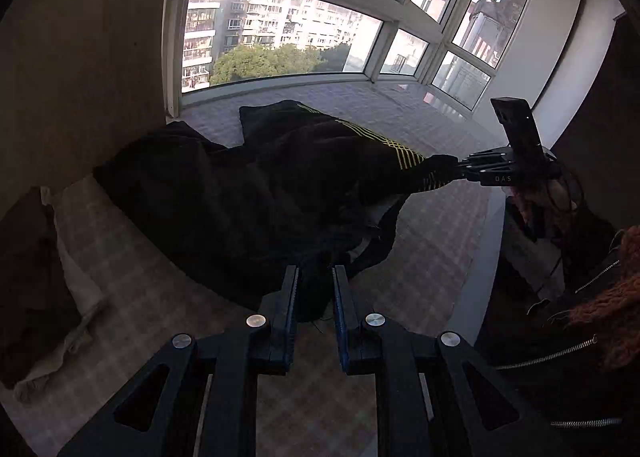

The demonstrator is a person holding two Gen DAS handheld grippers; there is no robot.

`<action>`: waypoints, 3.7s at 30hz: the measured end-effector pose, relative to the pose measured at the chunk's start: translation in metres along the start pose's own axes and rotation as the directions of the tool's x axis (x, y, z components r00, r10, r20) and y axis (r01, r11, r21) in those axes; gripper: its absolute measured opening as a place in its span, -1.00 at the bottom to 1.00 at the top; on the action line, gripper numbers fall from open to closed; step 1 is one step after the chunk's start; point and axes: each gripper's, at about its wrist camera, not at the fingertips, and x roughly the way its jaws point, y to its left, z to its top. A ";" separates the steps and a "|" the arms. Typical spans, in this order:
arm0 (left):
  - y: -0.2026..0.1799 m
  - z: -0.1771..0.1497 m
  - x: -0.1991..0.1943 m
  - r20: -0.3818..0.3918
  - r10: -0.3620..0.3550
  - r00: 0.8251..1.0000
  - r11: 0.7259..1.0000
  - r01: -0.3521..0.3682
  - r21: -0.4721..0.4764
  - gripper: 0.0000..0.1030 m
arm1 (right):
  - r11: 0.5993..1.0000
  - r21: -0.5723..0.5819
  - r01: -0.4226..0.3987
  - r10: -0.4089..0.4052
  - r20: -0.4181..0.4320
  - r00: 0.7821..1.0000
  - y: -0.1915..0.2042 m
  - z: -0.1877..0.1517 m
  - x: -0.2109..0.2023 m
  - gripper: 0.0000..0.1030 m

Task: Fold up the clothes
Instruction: 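Lift the pants with both tools and lower them onto the cloth, then open both tools and release the pants flat on the cloth, then move the left tool to the striped leg hem and grasp it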

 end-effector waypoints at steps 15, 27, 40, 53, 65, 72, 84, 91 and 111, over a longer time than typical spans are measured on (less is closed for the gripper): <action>-0.003 -0.084 -0.002 -0.135 0.055 0.989 0.993 -0.069 -0.098 -0.55 | 0.989 0.001 0.149 -0.148 -0.118 0.982 -0.024 -0.067 -0.018 -0.41; 0.001 -0.049 0.088 -0.194 0.021 0.981 0.998 -0.033 -0.057 -0.54 | 0.999 0.036 0.016 -0.007 -0.229 0.973 -0.002 -0.061 0.075 -1.00; -0.006 -0.102 0.052 -0.197 0.024 0.980 0.981 -0.061 -0.186 -0.40 | 0.998 0.036 0.058 -0.052 -0.152 0.987 -0.013 -0.111 0.002 0.00; -0.012 -0.101 0.065 -0.184 0.180 0.966 0.975 -0.200 -0.099 -0.21 | 0.984 0.176 0.010 0.024 -0.188 0.982 -0.031 -0.102 0.020 -0.58; -0.020 -0.092 0.078 -0.208 0.214 0.954 0.976 -0.216 0.013 -0.31 | 0.990 0.128 0.055 -0.030 -0.190 0.981 -0.029 -0.098 0.018 -0.57; -0.031 -0.079 0.052 -0.187 0.210 0.959 0.978 -0.207 0.039 -0.30 | 0.965 0.226 0.133 -0.086 -0.204 0.975 -0.064 -0.108 -0.016 -0.73; -0.150 0.010 0.131 -0.074 0.028 0.997 0.962 -0.007 0.272 -0.02 | 0.964 0.245 0.106 -0.082 -0.103 0.991 -0.089 -0.073 -0.062 0.07; -0.207 0.034 0.203 -0.110 0.023 0.994 0.976 0.002 0.217 0.12 | 0.975 0.217 -0.047 0.068 -0.091 0.993 -0.123 -0.044 -0.013 0.07; -0.255 0.050 0.272 -0.199 0.317 0.927 0.922 -0.252 0.294 0.08 | 0.985 0.052 -0.165 0.169 -0.080 0.982 -0.146 -0.051 -0.005 0.06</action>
